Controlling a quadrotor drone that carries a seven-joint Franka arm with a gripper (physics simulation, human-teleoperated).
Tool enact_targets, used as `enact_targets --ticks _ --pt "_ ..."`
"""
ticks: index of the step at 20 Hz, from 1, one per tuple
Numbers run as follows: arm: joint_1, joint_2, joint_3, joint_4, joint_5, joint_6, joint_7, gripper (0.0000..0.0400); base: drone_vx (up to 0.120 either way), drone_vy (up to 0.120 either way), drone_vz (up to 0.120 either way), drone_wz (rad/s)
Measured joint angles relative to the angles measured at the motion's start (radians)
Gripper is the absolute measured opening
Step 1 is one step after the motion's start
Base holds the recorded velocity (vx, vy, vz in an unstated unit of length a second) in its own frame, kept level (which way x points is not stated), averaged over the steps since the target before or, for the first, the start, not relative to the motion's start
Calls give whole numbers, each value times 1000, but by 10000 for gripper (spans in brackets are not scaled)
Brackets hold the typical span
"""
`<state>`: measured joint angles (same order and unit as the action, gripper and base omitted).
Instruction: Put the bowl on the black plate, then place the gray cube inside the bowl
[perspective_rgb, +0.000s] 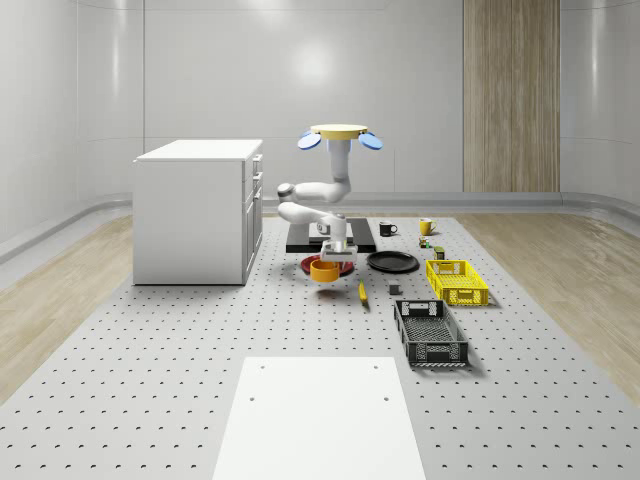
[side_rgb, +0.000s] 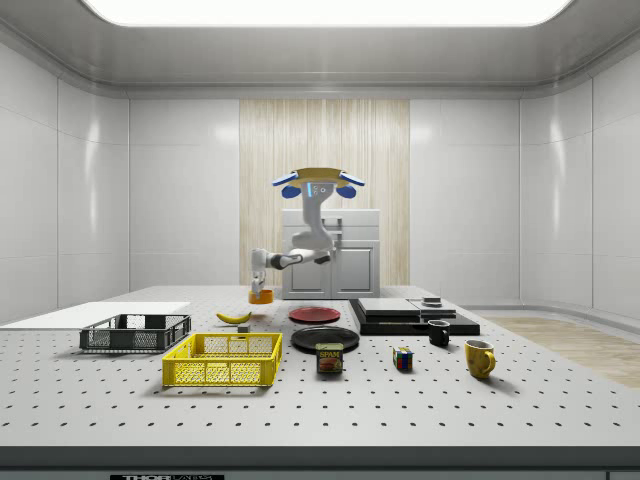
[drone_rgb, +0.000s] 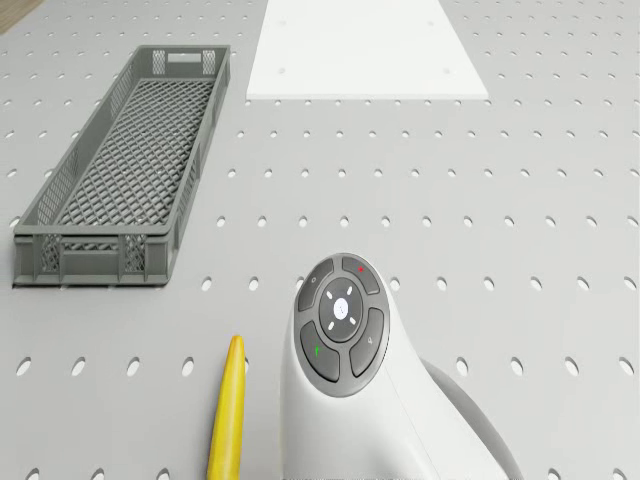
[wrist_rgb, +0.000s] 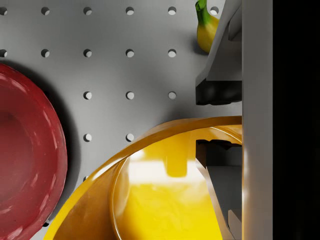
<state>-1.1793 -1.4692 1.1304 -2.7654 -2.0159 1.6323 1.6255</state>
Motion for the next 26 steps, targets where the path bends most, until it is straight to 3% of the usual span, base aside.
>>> enact_targets --ticks 26 --pt "1 1 4 -2 4 -3 0 100 -120 120 0 0"
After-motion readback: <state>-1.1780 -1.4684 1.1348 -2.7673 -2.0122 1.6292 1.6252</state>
